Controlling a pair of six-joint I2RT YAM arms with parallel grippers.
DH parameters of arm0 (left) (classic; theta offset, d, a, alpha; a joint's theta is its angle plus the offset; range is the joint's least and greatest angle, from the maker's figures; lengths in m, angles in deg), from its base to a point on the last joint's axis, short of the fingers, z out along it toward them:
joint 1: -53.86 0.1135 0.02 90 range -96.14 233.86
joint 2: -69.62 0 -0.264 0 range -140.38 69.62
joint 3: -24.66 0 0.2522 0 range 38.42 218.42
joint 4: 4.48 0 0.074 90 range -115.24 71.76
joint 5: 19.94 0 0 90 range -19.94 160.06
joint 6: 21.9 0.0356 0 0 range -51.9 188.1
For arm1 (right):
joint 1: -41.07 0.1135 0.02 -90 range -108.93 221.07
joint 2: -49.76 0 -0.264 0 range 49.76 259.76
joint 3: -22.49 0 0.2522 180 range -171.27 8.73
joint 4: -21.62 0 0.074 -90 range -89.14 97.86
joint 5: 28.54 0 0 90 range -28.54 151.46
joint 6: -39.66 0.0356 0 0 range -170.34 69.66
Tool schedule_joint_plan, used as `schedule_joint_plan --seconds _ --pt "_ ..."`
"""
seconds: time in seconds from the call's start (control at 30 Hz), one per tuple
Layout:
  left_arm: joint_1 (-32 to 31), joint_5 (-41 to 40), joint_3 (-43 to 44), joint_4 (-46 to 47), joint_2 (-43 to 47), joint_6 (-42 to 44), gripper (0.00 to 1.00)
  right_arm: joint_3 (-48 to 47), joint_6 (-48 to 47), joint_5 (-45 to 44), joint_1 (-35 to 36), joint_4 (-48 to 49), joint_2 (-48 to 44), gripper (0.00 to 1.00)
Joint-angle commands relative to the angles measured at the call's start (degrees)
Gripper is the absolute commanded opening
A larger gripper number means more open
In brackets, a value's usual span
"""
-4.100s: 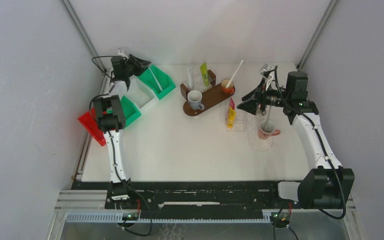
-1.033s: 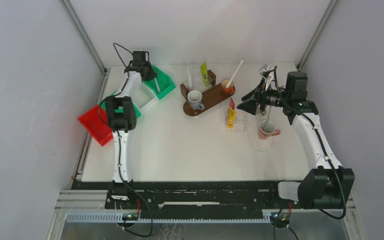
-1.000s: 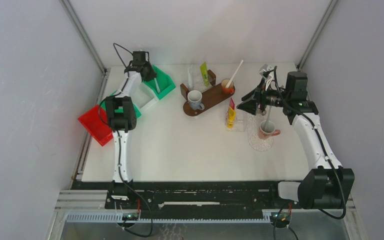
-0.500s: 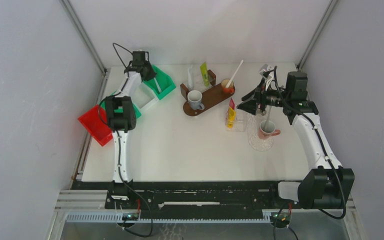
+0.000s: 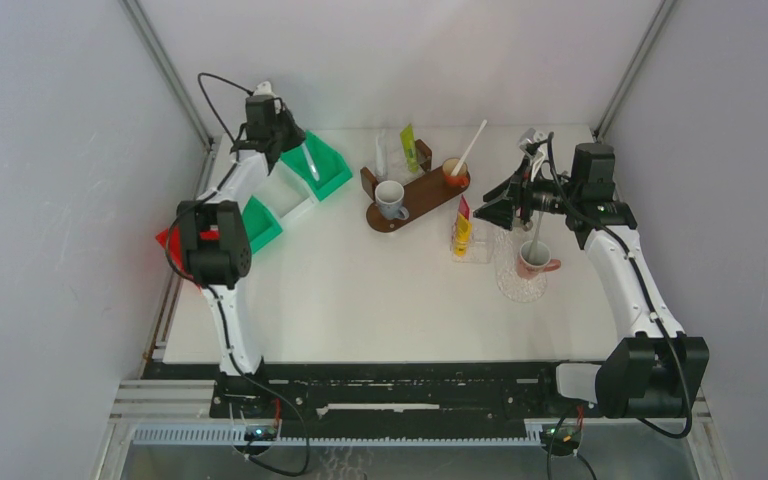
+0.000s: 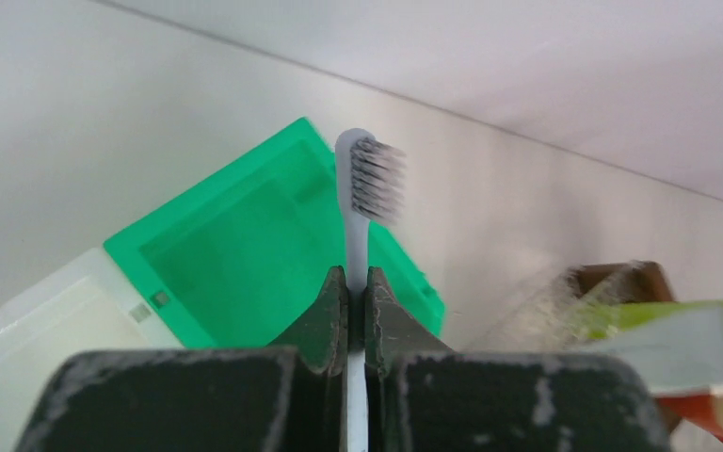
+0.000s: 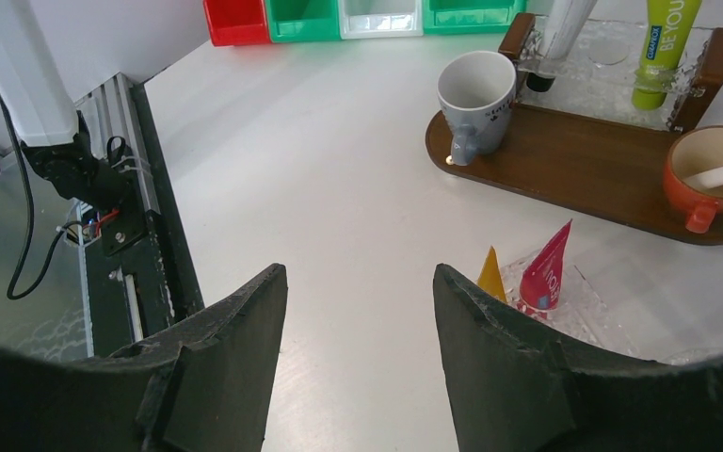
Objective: Prepare toiletry sets of a toothbrush and toothpaste on the tray
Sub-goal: Pick up the toothbrush from the storage box.
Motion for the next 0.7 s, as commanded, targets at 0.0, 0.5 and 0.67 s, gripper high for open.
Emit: schedule_joint_plan --seconds 0.0,0.5,0.67 --pt "-1.2 5.6 -11.7 17.1 13.2 1.7 0.0 -0.6 -1.4 0.7 0.5 0.6 -0.6 0.66" --pt "-15.0 21.6 -46.3 65.0 38.5 -1.3 0.0 -0.6 -5.1 9.2 1.4 -1.3 -0.7 0.66" --pt "-22.2 21.5 -52.9 81.3 38.8 -4.3 0.0 -0.6 -9.0 12.4 2.6 -3.3 -0.9 0.67"
